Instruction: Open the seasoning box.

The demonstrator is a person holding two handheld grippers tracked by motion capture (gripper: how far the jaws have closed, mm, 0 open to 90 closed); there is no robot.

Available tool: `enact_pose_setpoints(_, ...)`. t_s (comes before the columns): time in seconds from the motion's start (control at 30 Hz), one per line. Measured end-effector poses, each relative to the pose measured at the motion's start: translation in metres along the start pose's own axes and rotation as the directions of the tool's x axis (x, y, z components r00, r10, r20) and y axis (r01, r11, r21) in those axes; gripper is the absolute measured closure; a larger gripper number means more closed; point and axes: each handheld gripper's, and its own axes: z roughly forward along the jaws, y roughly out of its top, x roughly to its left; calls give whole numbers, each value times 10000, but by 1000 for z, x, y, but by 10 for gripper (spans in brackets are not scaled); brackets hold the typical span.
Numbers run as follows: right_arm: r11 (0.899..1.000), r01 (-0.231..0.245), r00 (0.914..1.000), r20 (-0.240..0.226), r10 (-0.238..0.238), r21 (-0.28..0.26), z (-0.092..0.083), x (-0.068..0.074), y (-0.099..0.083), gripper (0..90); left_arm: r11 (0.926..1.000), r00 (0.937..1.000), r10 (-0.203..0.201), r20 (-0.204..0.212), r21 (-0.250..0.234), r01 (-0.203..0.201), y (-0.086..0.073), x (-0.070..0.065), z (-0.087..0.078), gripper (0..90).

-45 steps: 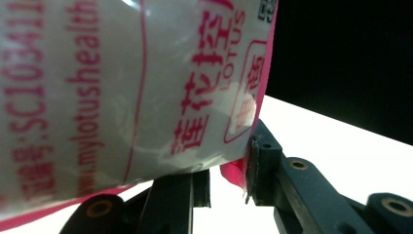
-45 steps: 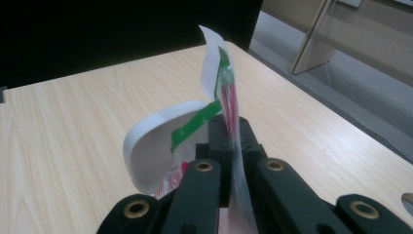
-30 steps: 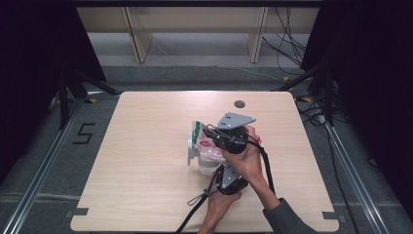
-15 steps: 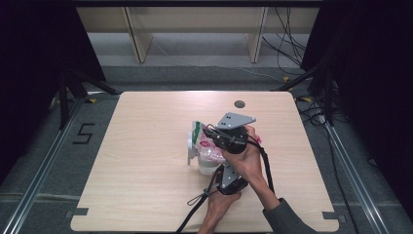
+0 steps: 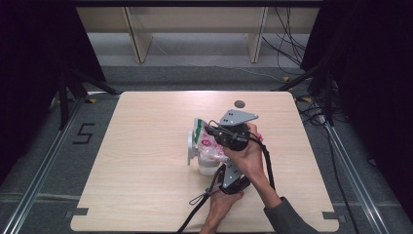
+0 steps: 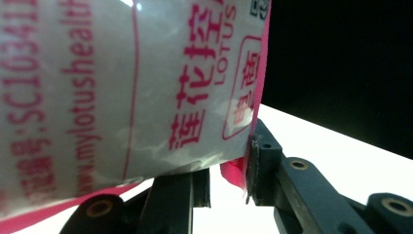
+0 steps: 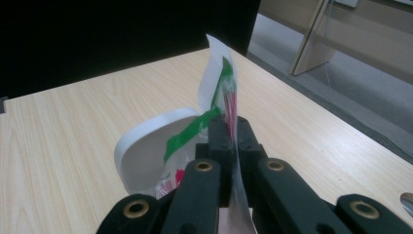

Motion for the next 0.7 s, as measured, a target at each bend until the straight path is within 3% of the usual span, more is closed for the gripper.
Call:
enact_pose_setpoints(0.1,9998,192,9998,79,-191,-90,-2,2,2,900,9999,10000,45,-9,-132,-45,2,-1,-2,742)
enact_pose_setpoints(0.4,9999,-72,9998,160,73,-87,-1,1,1,900,10000,10000,58,75,-14,-58,1,0,-1,742)
enact_pose_setpoints(0.57,9999,107,9999,76,-107,-40,-2,0,2,900,10000,9999,62,83,11,-62,1,0,-1,742)
enact_pose_setpoints(0.7,9998,-211,9997,99,210,51,-2,3,2,900,10000,9999,89,96,-30,-89,1,0,-1,742)
